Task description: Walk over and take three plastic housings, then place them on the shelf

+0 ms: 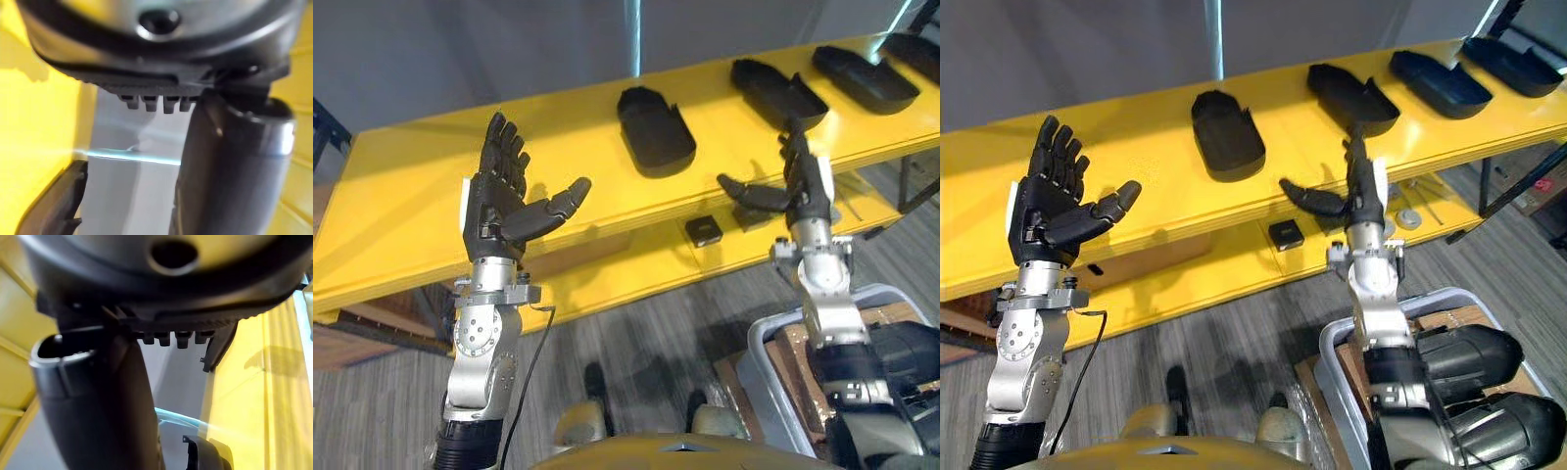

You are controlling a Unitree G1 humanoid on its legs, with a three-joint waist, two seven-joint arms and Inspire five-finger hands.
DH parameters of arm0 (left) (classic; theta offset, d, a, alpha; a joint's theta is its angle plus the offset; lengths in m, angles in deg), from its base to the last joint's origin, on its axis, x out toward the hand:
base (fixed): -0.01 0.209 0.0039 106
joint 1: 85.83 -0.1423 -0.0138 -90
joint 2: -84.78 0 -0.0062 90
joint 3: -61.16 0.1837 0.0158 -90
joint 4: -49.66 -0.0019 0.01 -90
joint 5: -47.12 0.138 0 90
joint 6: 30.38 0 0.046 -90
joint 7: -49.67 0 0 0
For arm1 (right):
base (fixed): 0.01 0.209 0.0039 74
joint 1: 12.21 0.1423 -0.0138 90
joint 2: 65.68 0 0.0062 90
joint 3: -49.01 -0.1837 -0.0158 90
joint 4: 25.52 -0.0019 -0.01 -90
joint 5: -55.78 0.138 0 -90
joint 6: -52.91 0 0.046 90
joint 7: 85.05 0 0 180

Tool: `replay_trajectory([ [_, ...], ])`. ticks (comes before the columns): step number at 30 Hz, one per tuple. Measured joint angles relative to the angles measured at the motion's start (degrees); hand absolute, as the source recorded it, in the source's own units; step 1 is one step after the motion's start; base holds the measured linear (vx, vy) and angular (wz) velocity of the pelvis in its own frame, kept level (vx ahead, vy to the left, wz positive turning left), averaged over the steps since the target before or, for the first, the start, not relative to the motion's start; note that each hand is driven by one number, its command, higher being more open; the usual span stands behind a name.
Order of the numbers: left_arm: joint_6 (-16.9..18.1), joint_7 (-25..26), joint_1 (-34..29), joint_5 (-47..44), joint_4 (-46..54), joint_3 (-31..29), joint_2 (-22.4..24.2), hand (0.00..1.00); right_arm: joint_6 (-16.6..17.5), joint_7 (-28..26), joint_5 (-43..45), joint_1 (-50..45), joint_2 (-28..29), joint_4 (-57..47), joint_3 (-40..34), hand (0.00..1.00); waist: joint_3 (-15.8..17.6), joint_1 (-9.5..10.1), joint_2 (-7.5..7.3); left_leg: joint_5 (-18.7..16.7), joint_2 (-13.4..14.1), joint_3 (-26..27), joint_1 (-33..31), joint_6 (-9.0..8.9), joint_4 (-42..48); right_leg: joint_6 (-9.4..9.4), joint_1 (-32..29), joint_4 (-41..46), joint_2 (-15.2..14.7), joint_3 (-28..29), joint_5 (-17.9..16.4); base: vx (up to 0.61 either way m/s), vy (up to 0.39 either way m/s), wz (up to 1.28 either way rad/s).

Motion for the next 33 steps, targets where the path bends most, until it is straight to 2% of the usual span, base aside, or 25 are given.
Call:
replay_trajectory([
  [4,0.22,-0.02,1.90,-0.25,-0.05,-0.09,-0.13,1.00,-0.10,-0.26,0.08,5.51,-1.10,3.14,0.06,1.00,2.75,1.28,0.62,0.68,-0.11,-0.56,-1.51,0.28,0.01,-0.10,-1.68,1.01,-0.13,-0.33,-0.08,-0.03,-0.012,0.06],
  [10,1.14,0.01,5.02,-1.85,-0.56,-0.57,-0.28,1.00,-0.10,-1.90,0.15,10.19,-3.03,6.98,1.42,1.00,5.93,1.46,1.05,1.28,-0.28,-1.31,-3.45,0.48,0.02,0.02,-4.06,3.88,-0.54,-0.76,-0.67,0.00,-0.020,0.06],
  [21,1.36,0.31,5.16,-1.94,-1.38,-0.64,-0.26,1.00,-0.13,-4.54,0.09,14.95,-5.25,11.18,4.05,1.00,8.76,1.28,1.33,1.40,-0.90,-1.74,-3.40,0.57,0.03,-0.06,-5.64,7.78,-1.64,-0.99,-2.96,0.00,-0.015,0.02],
  [33,1.44,0.99,5.06,-1.93,-2.53,-1.39,-0.23,1.00,-0.12,-2.73,-0.07,18.50,-5.55,13.77,4.13,1.00,10.46,1.55,1.70,1.53,-1.19,-2.07,-3.39,0.52,0.01,0.03,-6.04,9.16,-2.22,-1.35,-3.63,0.00,-0.006,0.01],
])
